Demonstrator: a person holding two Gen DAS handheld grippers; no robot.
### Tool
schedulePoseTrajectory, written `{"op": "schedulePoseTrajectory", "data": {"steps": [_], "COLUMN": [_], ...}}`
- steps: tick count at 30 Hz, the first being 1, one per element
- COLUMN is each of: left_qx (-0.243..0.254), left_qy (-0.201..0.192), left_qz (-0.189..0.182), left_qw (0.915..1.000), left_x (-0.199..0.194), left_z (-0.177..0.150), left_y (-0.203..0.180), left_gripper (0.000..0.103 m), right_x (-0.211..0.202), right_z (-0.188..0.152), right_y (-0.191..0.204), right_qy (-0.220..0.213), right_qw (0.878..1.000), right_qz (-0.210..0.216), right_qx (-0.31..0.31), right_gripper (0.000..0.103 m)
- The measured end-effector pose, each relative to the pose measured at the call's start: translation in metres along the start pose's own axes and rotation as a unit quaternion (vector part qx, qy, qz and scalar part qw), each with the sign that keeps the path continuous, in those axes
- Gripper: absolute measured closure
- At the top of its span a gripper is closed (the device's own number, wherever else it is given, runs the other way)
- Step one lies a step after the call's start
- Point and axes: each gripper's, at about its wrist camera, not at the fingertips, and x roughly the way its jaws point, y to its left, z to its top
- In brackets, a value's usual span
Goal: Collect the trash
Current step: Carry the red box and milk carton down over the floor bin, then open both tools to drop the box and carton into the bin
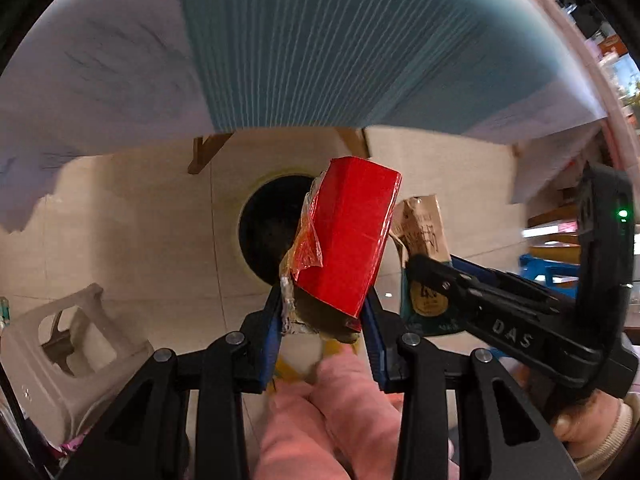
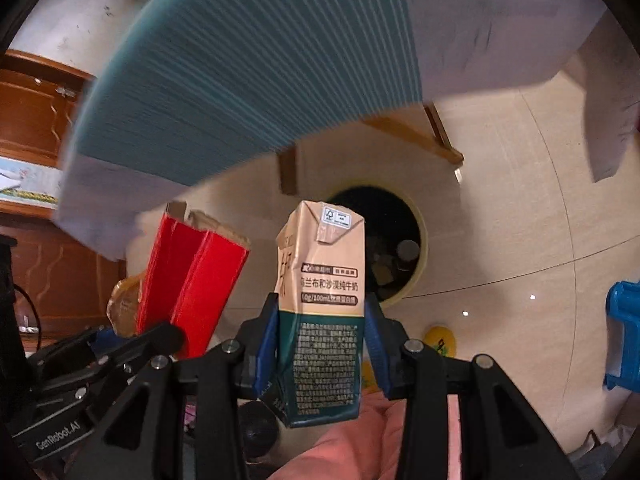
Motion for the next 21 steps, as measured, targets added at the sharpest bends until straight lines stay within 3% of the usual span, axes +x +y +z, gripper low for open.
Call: {"op": "schedulePoseTrajectory", "data": {"steps": [6, 8, 10, 12, 14, 21], "left_qx": [-0.041, -0.046, -0.047, -0.052, -0.053, -0.065], "left_qy": [0.013, 0.013, 0.014, 0.007, -0.001, -0.021], "left_qz": [0.009, 0.018, 0.027, 0.046, 0.054, 0.06], "left_qw": [0.999, 0.9987, 0.9984, 0.9976, 0.9971, 0.9959], "left_x": [0.096, 0.114, 0.125, 0.132, 0.136, 0.121], "left_z": [0.02, 0.028, 0.034, 0.037, 0.037, 0.028], "left_y": [0.022, 0.032, 0.037, 0.044, 0.045, 0.053], "left_gripper": [0.059, 0.049, 0.024, 0.016, 0.013, 0.011], "right_x": [0.087, 0.107, 0.126, 0.139, 0.14, 0.127], "right_z": [0.022, 0.032, 0.04, 0.046, 0.05, 0.048], "right_y": [-0.028, -0.035, -0.041, -0.042, -0.037, -0.023], "right_qy": [0.012, 0.014, 0.019, 0.02, 0.01, -0.01], "right_qw": [1.0, 1.0, 1.0, 1.0, 1.0, 1.0], "right_qz": [-0.009, -0.002, -0.011, -0.016, -0.016, -0.014], "right_qx": [-0.018, -0.013, -0.006, -0.002, -0.005, -0.024], "right_gripper": [0.063, 0.062, 0.062, 0.058, 0.053, 0.053]}}
